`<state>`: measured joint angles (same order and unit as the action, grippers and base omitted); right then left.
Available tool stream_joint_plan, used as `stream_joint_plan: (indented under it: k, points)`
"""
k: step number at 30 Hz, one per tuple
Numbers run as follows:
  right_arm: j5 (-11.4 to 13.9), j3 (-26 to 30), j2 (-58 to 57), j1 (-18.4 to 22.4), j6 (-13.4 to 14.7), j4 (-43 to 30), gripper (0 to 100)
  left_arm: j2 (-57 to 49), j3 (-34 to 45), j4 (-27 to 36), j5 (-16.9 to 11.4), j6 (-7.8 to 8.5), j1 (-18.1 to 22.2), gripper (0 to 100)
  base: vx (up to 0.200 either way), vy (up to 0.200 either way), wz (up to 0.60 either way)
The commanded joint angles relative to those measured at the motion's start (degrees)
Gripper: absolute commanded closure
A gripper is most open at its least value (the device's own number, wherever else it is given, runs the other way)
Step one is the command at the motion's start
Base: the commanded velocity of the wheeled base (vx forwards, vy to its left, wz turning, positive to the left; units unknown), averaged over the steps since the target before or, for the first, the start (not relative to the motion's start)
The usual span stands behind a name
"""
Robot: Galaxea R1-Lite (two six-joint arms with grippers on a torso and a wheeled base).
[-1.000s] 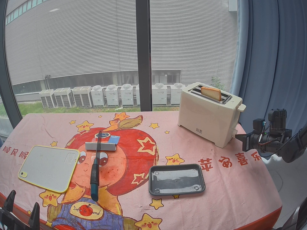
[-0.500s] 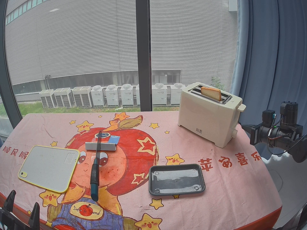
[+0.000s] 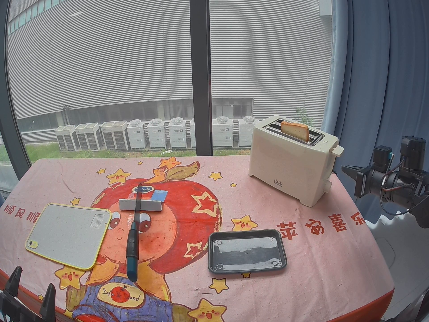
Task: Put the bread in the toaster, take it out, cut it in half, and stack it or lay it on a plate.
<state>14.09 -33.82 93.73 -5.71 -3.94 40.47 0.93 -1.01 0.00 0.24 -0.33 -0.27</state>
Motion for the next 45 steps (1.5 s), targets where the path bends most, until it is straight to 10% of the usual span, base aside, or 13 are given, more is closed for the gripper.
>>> stream_joint_plan:
  k: [1,27,45]
  points:
    - [0.1,0.0,-0.3,-0.1,0.0,0.1,0,-0.8,1.0,0.0,0.1,-0.02,0.0,0,0.000,0.000,0.00]
    - [-2.4,-0.8,0.0,-4.8,0.1,0.6,0,-0.8,1.0,0.0,0.0,-0.02,0.0,0,0.000,0.000,0.00]
    - [-0.3,-16.8,9.6,-4.7,-4.1,0.0,0,-0.8,1.0,0.0,0.0,-0.11,0.0,0,0.000,0.000,0.00]
